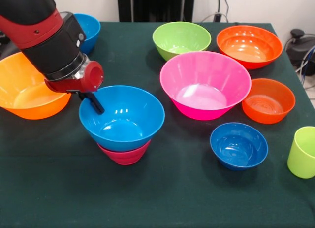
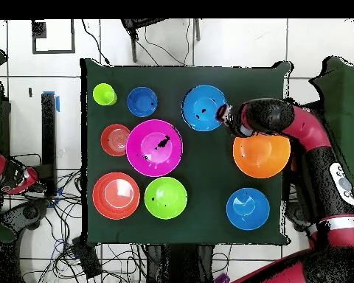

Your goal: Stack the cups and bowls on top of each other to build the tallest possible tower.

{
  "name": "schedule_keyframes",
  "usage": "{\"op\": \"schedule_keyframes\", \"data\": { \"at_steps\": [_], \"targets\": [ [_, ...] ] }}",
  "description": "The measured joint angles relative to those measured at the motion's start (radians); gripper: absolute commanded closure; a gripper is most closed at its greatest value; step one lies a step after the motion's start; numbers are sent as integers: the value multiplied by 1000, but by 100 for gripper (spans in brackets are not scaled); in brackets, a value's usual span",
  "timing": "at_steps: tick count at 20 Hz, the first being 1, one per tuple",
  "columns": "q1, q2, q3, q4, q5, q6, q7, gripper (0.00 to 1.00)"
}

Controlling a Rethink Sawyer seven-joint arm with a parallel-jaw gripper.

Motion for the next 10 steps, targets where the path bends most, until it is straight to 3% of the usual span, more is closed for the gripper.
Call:
{"op": "schedule_keyframes", "data": {
  "at_steps": [10],
  "targets": [
    [23,2,-3,0,0,0,0,100]
  ]
}}
